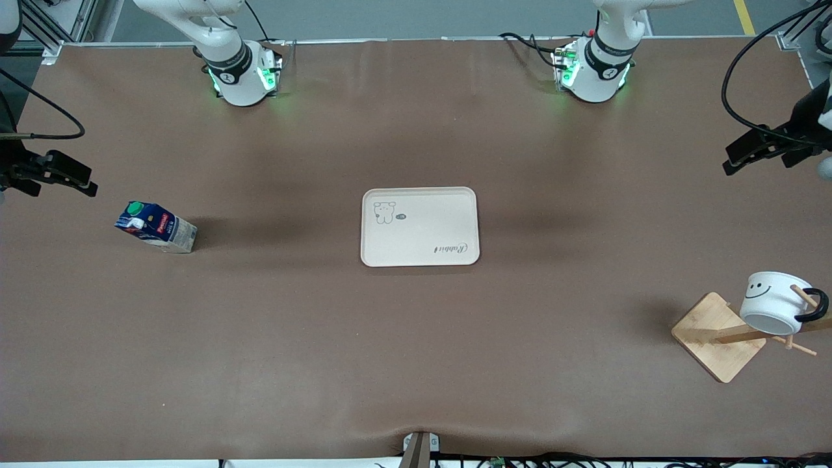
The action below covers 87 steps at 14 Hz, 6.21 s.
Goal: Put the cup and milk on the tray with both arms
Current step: 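Move the right gripper toward the milk carton while the left gripper approaches the mug, then grasp the milk carton with the right gripper while the left gripper grasps the mug, then lift the mug off the stand with the left gripper toward the tray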
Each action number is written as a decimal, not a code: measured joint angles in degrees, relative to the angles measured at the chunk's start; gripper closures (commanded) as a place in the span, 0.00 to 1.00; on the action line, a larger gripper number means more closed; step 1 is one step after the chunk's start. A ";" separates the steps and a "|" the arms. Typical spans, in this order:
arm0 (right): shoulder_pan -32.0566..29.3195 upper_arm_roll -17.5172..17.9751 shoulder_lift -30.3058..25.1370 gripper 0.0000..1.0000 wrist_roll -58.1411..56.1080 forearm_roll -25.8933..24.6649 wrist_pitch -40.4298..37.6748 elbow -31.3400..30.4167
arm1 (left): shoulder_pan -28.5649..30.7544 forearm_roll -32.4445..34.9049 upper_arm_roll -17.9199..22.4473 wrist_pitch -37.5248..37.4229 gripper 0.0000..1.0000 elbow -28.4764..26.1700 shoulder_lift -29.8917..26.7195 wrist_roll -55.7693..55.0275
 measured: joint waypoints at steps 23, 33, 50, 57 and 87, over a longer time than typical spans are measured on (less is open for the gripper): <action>-0.41 -0.03 3.66 0.00 -0.02 0.00 0.33 0.13 | 11.41 -2.01 0.77 50.73 0.00 -21.29 9.02 0.95; -0.70 -0.07 8.07 0.00 -0.52 0.00 -0.88 0.13 | 10.87 -2.01 0.13 57.86 0.60 -21.28 13.24 3.55; -1.62 0.47 11.50 0.00 5.88 0.08 -5.67 -0.23 | 10.09 -2.05 -2.35 57.13 1.00 -19.68 13.19 3.58; -2.13 0.24 12.58 0.00 4.31 -4.90 1.20 -6.84 | 10.35 -7.49 -5.17 45.93 1.00 -15.84 11.10 3.19; -5.78 0.86 4.87 1.00 -2.74 -2.07 4.31 -8.05 | -13.96 -7.89 -16.27 36.12 1.00 -9.84 24.45 -52.01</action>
